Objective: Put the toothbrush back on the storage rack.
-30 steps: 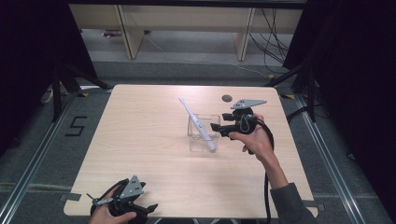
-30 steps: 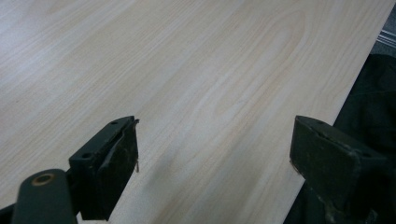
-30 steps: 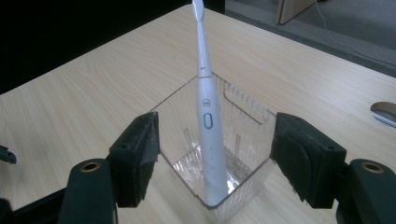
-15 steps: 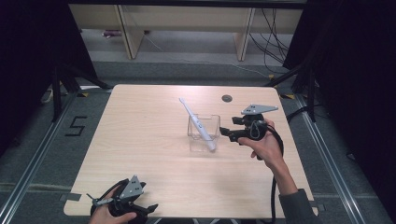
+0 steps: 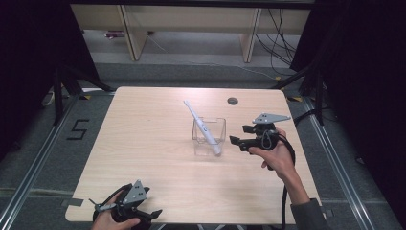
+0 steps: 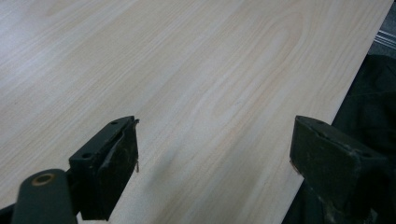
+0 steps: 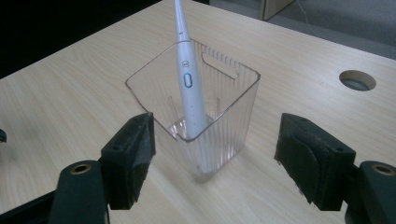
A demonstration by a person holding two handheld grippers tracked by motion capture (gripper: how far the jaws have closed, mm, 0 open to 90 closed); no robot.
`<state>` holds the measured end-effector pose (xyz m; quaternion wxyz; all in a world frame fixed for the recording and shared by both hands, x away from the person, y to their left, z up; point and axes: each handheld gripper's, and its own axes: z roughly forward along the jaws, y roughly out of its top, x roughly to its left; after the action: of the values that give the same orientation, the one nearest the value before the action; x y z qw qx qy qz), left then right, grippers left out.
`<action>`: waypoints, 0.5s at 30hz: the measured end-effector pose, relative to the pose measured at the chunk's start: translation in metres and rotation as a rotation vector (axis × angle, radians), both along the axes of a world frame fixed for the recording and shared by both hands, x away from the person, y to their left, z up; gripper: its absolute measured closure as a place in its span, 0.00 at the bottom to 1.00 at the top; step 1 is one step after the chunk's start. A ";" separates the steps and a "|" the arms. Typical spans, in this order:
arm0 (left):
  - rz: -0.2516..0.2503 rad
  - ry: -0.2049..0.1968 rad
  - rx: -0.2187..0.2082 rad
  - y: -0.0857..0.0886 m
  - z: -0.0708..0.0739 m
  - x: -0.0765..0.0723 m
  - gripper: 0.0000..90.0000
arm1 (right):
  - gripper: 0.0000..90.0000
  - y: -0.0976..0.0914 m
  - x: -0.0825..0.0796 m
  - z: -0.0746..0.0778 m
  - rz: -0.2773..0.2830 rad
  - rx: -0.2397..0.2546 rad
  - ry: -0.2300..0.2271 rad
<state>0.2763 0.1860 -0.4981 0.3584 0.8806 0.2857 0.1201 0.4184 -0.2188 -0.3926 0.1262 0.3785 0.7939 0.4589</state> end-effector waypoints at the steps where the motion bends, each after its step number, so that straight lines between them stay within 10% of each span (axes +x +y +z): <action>1: 0.000 -0.002 0.000 0.000 0.000 0.000 0.16 | 0.32 -0.002 0.001 -0.001 0.015 -0.019 -0.023; 15: 0.004 0.000 -0.004 0.000 0.000 0.000 0.16 | 0.29 -0.008 -0.012 -0.014 -0.001 -0.032 -0.031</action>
<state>0.2761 0.1860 -0.4980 0.3601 0.8794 0.2875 0.1202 0.4060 -0.2267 -0.4064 0.1450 0.3698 0.7987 0.4519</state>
